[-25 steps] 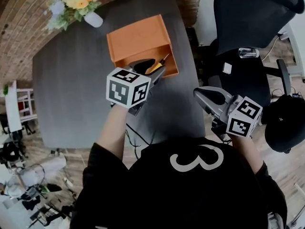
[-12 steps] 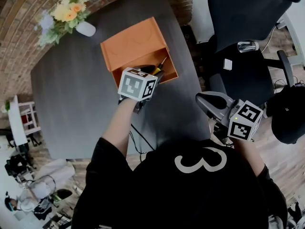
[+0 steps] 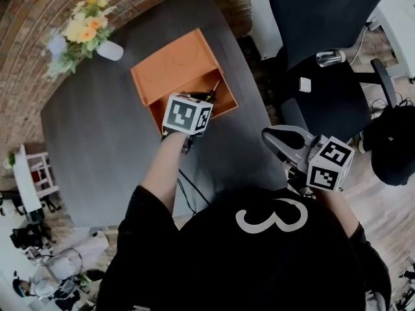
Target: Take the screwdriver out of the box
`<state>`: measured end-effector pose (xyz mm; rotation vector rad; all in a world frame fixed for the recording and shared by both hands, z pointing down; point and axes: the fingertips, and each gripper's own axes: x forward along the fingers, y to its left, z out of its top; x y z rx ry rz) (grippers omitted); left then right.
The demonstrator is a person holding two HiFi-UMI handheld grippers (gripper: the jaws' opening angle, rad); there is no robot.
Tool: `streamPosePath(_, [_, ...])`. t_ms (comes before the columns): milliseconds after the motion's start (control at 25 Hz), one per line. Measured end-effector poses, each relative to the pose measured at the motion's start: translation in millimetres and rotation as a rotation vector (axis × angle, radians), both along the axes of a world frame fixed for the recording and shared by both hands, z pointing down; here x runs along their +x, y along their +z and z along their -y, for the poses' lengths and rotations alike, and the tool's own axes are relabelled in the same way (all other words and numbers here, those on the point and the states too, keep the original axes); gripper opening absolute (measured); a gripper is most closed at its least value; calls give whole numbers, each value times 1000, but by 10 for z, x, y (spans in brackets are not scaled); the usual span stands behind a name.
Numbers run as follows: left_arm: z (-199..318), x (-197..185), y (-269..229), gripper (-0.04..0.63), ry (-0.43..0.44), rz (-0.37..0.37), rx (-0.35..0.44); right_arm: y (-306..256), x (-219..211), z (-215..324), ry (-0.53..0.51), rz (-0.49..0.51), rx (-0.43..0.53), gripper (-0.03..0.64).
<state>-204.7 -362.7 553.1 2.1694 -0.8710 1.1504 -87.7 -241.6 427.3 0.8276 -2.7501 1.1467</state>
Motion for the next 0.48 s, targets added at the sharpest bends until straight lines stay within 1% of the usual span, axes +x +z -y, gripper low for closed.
streamPosePath(280, [4, -11, 15, 95, 9, 30, 20, 35, -8, -13, 28, 10, 1, 2])
streamPosePath(480, [-37, 4, 13, 94, 17, 53, 18, 32, 19, -39, 29, 6, 0, 2])
